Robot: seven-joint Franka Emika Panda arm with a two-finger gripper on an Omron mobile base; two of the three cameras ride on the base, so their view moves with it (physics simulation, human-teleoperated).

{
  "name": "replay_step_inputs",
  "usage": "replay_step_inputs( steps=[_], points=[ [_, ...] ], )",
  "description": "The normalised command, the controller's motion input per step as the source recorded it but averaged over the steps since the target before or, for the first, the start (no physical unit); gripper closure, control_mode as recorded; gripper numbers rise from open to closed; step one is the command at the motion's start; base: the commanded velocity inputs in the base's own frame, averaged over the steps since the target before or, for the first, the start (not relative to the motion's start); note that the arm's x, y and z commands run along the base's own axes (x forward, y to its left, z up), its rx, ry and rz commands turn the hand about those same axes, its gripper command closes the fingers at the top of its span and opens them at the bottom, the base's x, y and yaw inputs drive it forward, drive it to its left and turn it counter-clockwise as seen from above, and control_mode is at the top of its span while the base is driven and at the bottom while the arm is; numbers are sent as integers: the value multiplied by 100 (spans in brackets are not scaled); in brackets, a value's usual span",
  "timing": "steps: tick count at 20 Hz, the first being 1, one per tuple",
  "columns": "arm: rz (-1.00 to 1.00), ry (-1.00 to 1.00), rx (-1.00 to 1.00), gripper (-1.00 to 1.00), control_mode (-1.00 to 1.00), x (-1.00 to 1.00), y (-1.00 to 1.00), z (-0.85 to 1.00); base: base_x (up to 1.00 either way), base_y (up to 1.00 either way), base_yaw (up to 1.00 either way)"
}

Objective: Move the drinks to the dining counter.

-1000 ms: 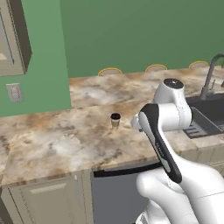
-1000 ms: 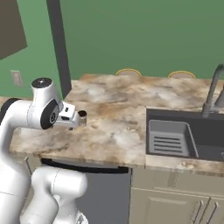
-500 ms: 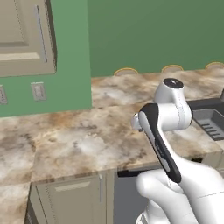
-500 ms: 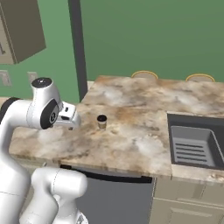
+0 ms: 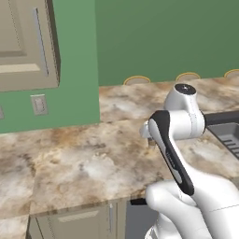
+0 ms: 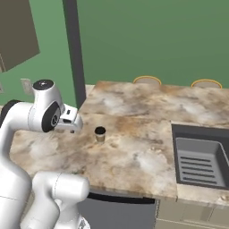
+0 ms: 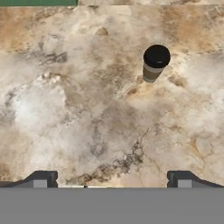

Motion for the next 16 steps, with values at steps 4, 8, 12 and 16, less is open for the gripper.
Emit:
replay_step_inputs(
  steps=[4,8,12,16],
  points=[
    [0,0,0,-100,100,0,0,0,42,-4,-2],
    [-1,-3,0,-100,-100,25,-13,-12,23,-5,-1],
    [-1,-4,0,-100,-100,57,-32,-24,0,0,0],
    [0,-4,0,-100,-100,50,-35,-28,0,0,0]
  ],
)
